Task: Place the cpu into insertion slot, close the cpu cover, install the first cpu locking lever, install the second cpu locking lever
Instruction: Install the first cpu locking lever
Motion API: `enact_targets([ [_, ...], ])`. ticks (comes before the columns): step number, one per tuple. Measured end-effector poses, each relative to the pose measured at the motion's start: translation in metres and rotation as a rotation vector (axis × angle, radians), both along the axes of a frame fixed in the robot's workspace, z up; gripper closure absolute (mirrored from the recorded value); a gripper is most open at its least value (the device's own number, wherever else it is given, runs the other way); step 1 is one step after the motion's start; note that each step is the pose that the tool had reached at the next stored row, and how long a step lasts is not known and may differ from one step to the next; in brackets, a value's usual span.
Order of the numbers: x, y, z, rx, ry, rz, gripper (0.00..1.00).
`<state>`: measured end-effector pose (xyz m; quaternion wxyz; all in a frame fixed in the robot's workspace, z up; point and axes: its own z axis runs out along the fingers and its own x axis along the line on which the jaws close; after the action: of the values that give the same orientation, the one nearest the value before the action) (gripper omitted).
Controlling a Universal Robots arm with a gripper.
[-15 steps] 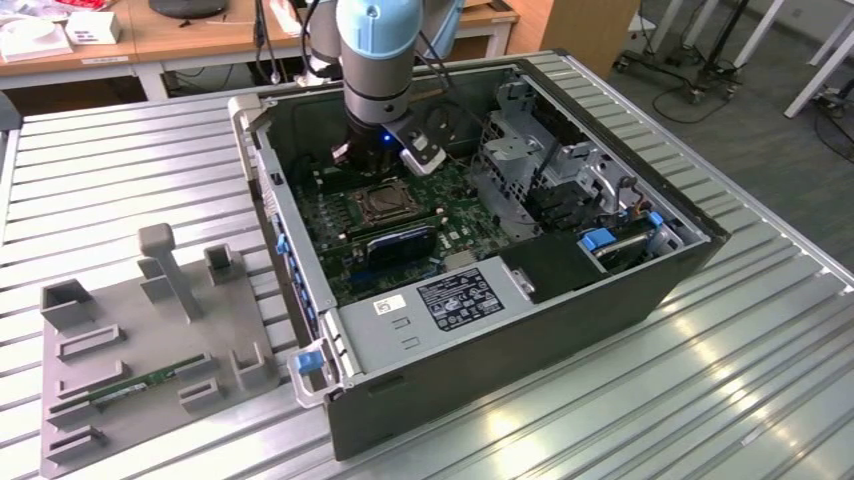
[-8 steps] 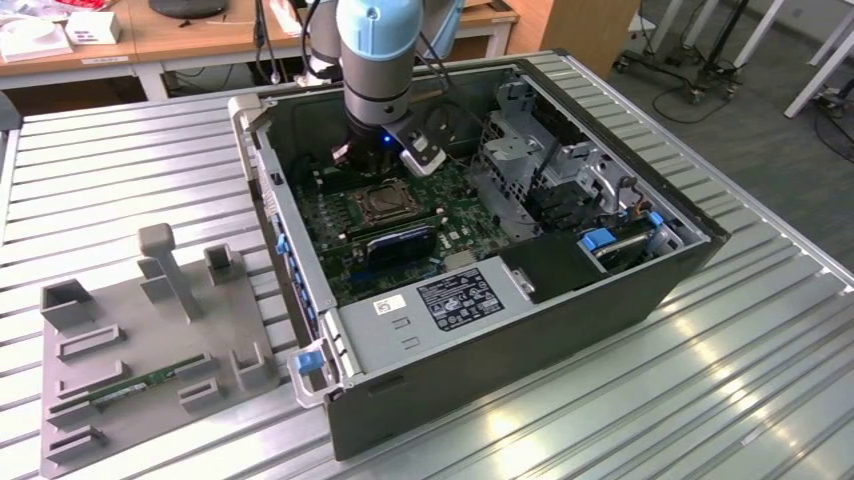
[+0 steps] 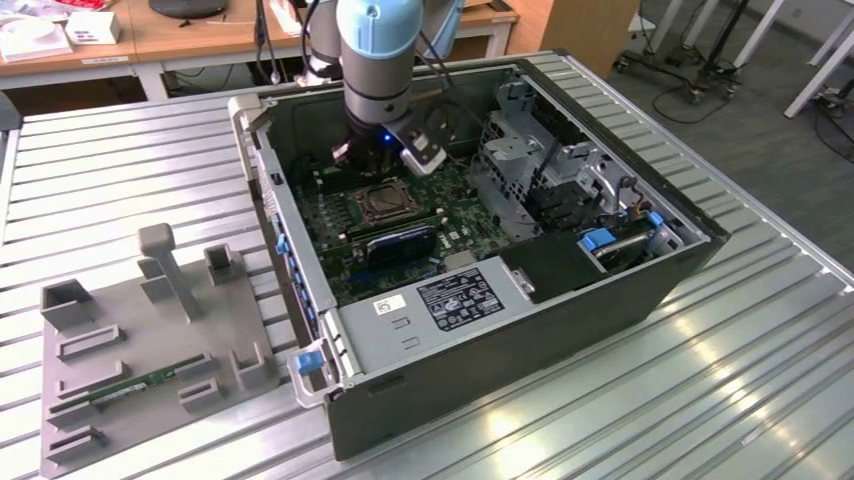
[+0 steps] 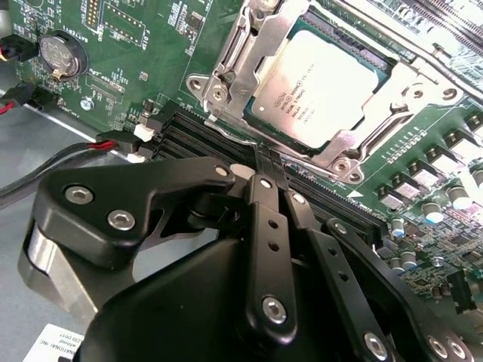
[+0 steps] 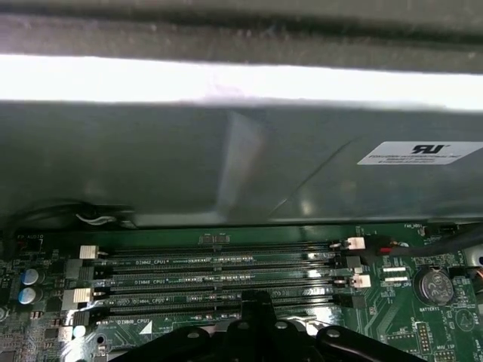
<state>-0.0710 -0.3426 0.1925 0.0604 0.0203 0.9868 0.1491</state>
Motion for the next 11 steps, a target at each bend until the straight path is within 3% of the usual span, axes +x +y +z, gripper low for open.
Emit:
enact_targets([
  [4, 0.0000, 0.0000, 0.0044, 0.0001, 0.0001, 0.000, 0.89],
  [11, 0.0000, 0.0008, 0.0049, 0.0006, 0.0001, 0.000, 0.89],
])
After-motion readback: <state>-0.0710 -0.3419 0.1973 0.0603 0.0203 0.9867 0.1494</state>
